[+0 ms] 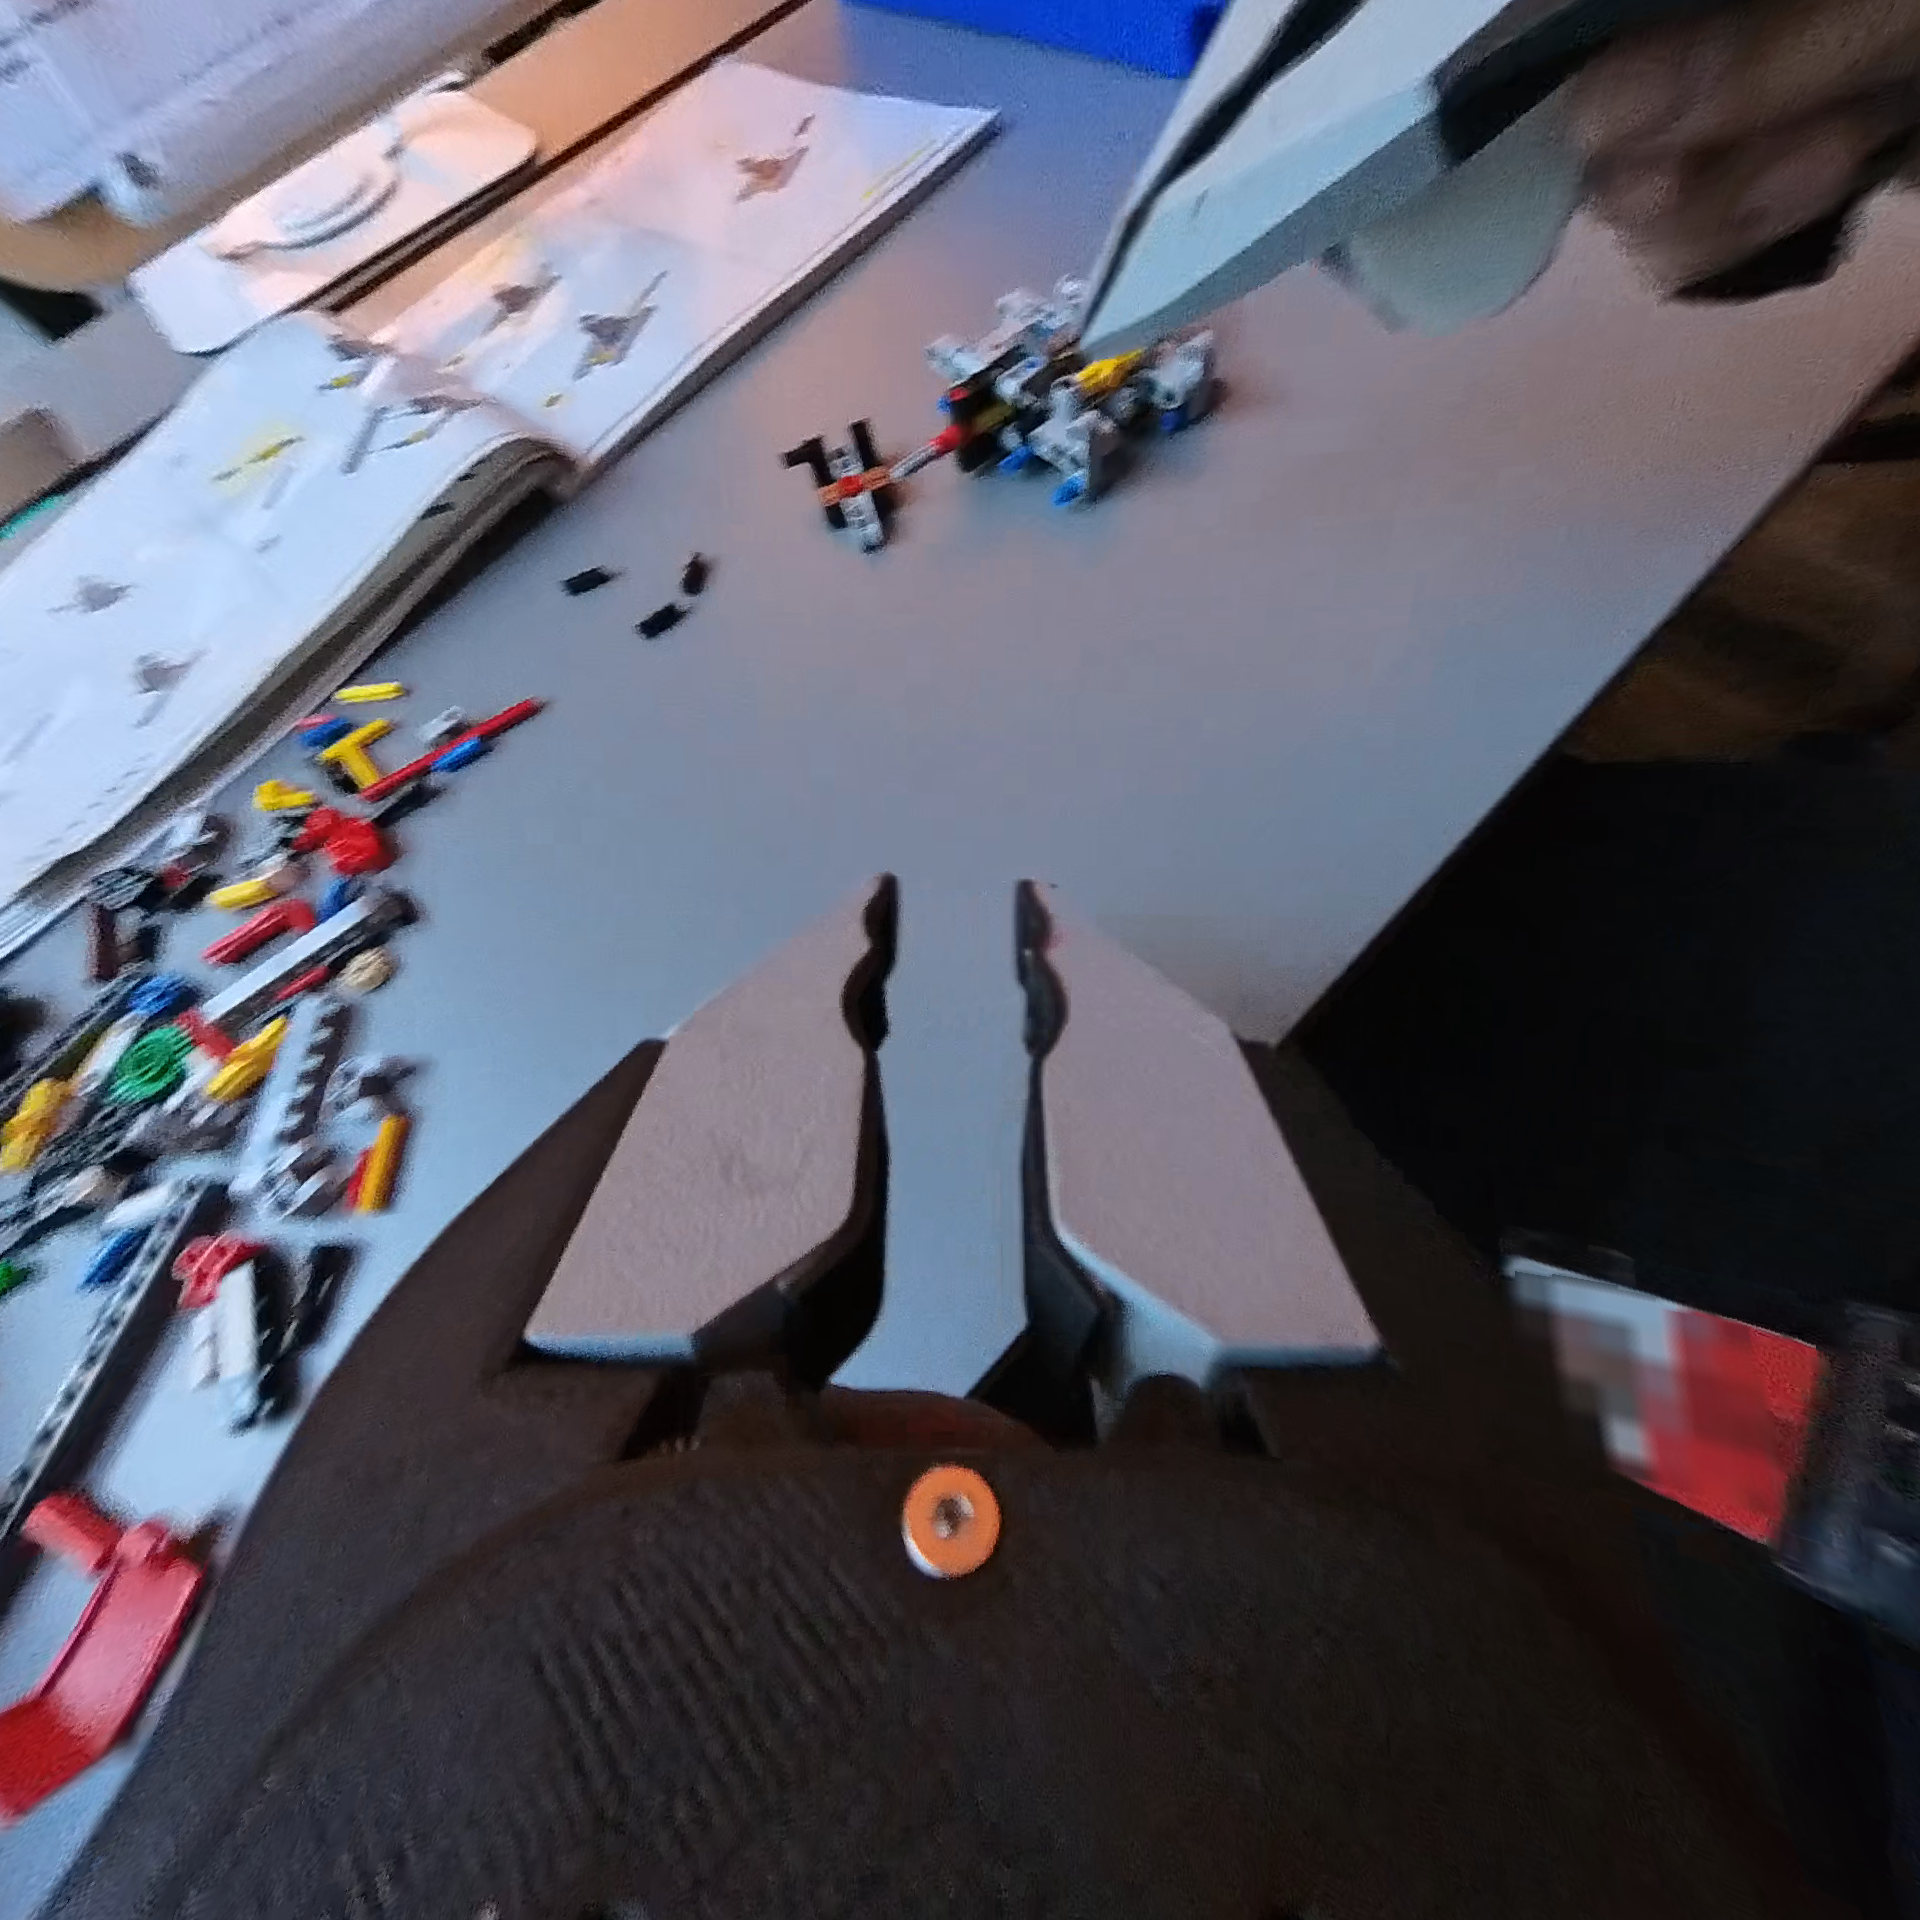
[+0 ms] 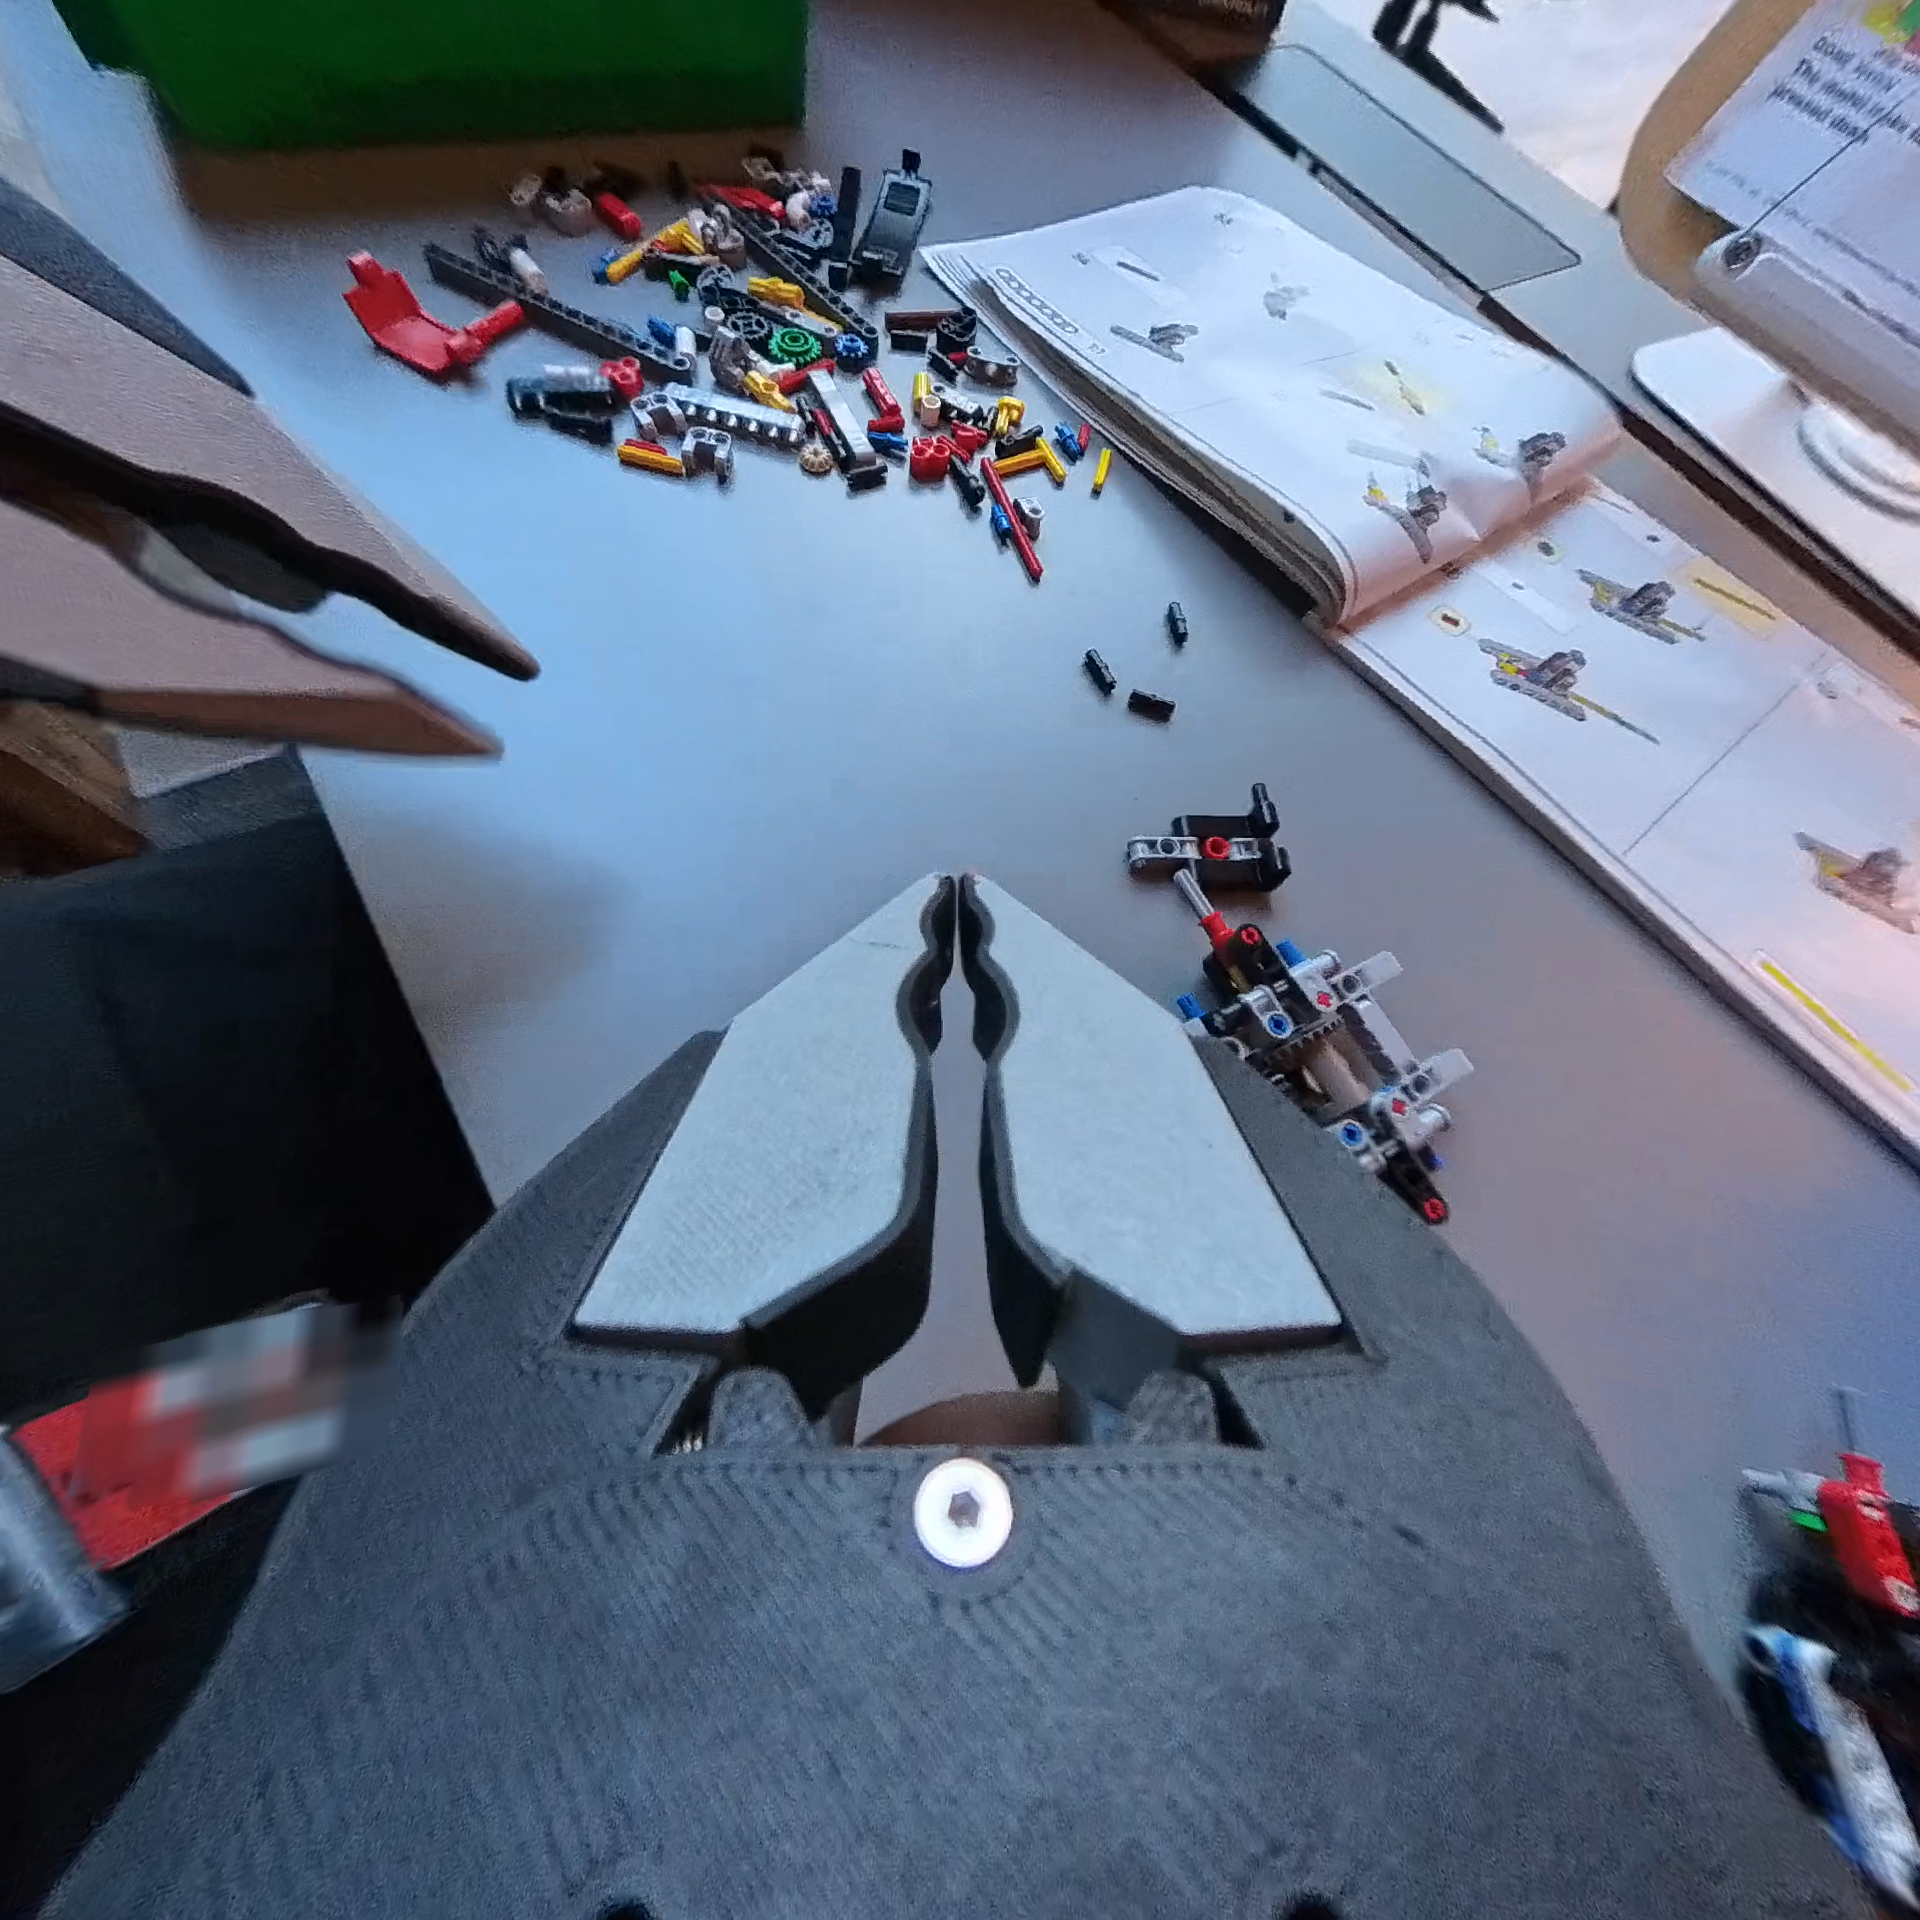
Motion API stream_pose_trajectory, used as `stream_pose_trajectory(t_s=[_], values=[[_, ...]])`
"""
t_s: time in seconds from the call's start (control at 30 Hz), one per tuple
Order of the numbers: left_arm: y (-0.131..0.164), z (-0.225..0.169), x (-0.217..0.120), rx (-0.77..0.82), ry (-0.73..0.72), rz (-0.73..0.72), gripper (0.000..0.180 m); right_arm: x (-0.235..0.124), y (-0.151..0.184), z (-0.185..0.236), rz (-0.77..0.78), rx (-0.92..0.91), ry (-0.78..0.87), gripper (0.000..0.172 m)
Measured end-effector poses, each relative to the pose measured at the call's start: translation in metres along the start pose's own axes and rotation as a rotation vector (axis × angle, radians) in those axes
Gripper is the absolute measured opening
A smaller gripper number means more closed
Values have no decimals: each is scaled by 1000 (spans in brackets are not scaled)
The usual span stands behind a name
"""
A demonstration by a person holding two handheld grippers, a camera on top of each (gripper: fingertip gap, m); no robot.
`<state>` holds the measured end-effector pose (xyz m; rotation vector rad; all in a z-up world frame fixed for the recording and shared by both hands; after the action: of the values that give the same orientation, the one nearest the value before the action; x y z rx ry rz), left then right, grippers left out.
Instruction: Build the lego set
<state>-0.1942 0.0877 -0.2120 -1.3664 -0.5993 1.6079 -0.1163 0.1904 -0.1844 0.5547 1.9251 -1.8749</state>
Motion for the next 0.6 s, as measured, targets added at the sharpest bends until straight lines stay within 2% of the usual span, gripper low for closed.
stream_pose_trajectory(t_s=[0.1, 0.2, 0.27, 0.33, 0.43, 0.5, 0.6], values=[[-8, -4, 14, 27, 62, -14, 28, 12, 14, -17, -11, 93, -30, 5], [-19, 7, 29, -3, 75, -13, 32, 16, 34, -38, 36, 101, 22, 6], [-33, 16, 37, -17, 92, -27, 32, 16, 34, -50, 39, 114, 43, 5], [-48, 30, 44, 26, 57, -28, 33, 17, 14, -62, 15, 130, 44, 5], [-73, 58, 51, 72, -37, -41, 33, 9, -33, -75, -46, 96, 52, 8], [-83, 81, 53, 13, -98, -40, 33, 0, -57, -83, -75, 43, 88, 8], [-79, 107, 49, -64, -119, -3, 41, -16, -75, -96, -96, -4, 148, 10]])
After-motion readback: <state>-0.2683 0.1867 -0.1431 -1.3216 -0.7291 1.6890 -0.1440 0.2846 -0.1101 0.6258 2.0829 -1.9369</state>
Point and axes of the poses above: each gripper's, where its closed fingertips meet, x out along the fingers, y out of its underside, z = x × y across the jaws, the point moved 2 cm from there along -x, back along the fingers, and after that the axes turned 9 degrees about -y, right-handed, at the moved point
